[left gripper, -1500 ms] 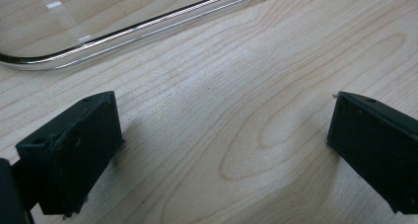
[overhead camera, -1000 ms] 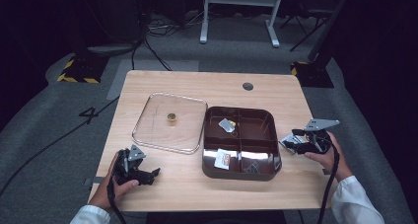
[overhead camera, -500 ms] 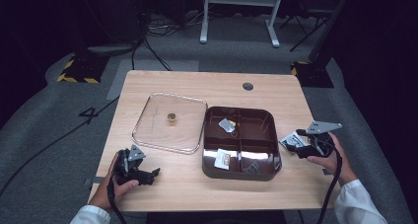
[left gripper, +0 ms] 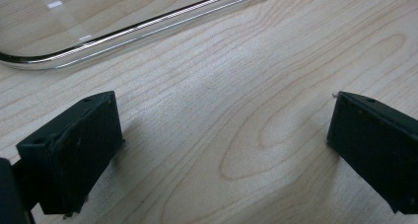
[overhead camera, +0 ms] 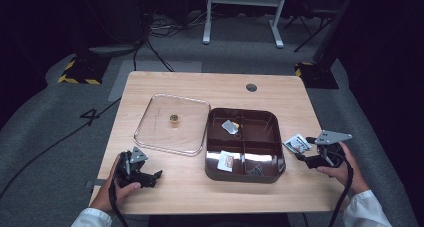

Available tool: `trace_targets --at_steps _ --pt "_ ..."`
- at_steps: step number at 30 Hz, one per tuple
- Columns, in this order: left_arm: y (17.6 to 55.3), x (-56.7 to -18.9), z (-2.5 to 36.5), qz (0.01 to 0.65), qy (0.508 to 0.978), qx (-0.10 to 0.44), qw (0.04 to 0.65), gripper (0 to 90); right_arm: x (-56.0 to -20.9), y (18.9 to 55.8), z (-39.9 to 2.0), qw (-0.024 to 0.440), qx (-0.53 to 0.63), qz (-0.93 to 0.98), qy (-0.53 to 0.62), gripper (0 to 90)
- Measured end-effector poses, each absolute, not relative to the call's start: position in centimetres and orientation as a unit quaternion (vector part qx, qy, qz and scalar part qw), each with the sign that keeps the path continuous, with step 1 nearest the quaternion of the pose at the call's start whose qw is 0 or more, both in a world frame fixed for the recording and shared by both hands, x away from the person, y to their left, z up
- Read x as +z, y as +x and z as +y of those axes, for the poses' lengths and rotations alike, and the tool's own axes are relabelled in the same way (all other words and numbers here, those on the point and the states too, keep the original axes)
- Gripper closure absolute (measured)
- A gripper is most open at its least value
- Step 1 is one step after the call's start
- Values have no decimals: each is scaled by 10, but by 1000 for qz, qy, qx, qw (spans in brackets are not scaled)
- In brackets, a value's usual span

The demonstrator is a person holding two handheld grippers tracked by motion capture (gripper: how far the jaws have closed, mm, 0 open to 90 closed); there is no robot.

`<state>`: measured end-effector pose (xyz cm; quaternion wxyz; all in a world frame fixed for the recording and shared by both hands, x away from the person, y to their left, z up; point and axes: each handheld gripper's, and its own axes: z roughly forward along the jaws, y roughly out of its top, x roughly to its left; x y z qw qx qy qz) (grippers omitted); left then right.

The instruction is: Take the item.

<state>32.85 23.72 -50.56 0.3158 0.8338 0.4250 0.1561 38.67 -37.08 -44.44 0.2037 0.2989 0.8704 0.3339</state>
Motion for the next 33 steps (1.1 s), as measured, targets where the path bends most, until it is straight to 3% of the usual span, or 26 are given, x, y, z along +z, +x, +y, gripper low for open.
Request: trace_targets --at_steps 33 --pt "328 -506 237 425 834 156 316 4 -499 354 -413 180 351 841 370 209"
